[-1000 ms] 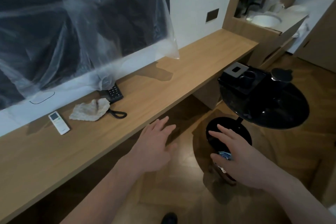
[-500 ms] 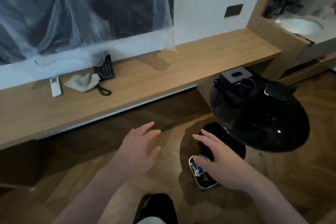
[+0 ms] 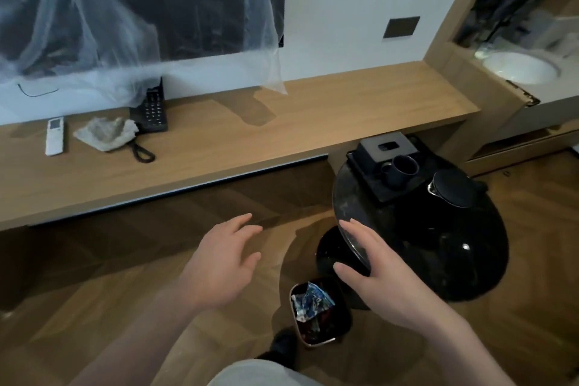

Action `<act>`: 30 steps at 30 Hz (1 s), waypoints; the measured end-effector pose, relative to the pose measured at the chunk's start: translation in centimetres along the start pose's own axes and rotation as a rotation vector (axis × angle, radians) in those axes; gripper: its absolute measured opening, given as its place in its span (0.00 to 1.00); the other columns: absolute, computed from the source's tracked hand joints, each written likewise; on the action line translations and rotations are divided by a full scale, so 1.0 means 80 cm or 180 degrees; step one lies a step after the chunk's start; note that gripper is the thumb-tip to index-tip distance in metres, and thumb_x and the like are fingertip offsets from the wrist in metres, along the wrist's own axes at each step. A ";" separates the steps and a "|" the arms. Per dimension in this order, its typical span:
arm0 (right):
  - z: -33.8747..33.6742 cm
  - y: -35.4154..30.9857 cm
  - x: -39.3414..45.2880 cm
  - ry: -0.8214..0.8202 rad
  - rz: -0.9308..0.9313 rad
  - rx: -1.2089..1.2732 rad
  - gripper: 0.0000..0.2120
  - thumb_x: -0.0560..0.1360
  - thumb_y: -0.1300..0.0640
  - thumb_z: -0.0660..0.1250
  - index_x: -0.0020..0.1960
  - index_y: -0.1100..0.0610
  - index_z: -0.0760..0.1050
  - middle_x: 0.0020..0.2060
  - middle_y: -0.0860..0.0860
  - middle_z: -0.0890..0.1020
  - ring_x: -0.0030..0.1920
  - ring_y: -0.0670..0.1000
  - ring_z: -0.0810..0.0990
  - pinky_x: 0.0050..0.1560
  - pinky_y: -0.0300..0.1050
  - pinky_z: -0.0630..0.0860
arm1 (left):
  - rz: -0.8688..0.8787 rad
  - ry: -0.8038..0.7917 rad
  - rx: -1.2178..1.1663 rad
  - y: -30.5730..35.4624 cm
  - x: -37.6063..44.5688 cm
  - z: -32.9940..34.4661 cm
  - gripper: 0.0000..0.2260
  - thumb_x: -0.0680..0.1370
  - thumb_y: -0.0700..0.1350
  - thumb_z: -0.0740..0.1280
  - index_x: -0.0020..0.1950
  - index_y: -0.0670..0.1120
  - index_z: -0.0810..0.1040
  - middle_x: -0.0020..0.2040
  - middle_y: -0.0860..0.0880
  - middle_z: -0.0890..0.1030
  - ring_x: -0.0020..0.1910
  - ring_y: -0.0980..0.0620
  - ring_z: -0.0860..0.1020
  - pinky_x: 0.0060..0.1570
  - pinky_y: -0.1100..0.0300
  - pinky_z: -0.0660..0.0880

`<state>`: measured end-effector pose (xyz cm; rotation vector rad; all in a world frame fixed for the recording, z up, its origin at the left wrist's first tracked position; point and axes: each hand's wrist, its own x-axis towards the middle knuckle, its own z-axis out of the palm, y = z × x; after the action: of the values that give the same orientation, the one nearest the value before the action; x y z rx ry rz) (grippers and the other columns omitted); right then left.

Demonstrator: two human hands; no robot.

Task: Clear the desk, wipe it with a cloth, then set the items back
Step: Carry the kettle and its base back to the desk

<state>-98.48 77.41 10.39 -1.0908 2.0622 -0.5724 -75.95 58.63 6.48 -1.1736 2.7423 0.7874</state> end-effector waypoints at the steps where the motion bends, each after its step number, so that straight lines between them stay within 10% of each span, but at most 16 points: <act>1: -0.012 0.014 0.000 0.0047 0.0099 0.0029 0.35 0.80 0.40 0.68 0.81 0.33 0.52 0.81 0.31 0.51 0.80 0.40 0.55 0.79 0.49 0.62 | 0.0084 -0.0069 -0.0009 0.017 0.015 0.004 0.25 0.83 0.56 0.65 0.79 0.60 0.66 0.82 0.60 0.58 0.81 0.56 0.58 0.81 0.50 0.57; 12: -0.110 0.129 0.040 0.0812 0.0119 0.0431 0.30 0.79 0.44 0.70 0.77 0.34 0.63 0.77 0.29 0.58 0.75 0.34 0.60 0.77 0.45 0.63 | 0.0483 -0.0381 -0.0048 0.148 0.123 0.072 0.24 0.83 0.56 0.65 0.79 0.59 0.65 0.82 0.59 0.56 0.82 0.56 0.54 0.79 0.54 0.54; 30: -0.323 0.405 0.214 0.0443 0.0410 -0.0401 0.35 0.81 0.42 0.67 0.83 0.47 0.57 0.80 0.50 0.64 0.80 0.56 0.58 0.78 0.59 0.62 | -0.1218 0.0372 -0.0872 0.320 0.150 0.207 0.23 0.81 0.54 0.68 0.76 0.57 0.71 0.80 0.58 0.61 0.79 0.56 0.61 0.77 0.58 0.60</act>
<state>-141.54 81.89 -1.18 -1.0039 2.2973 -0.4710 -104.54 73.42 0.24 -1.7780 2.4222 1.0895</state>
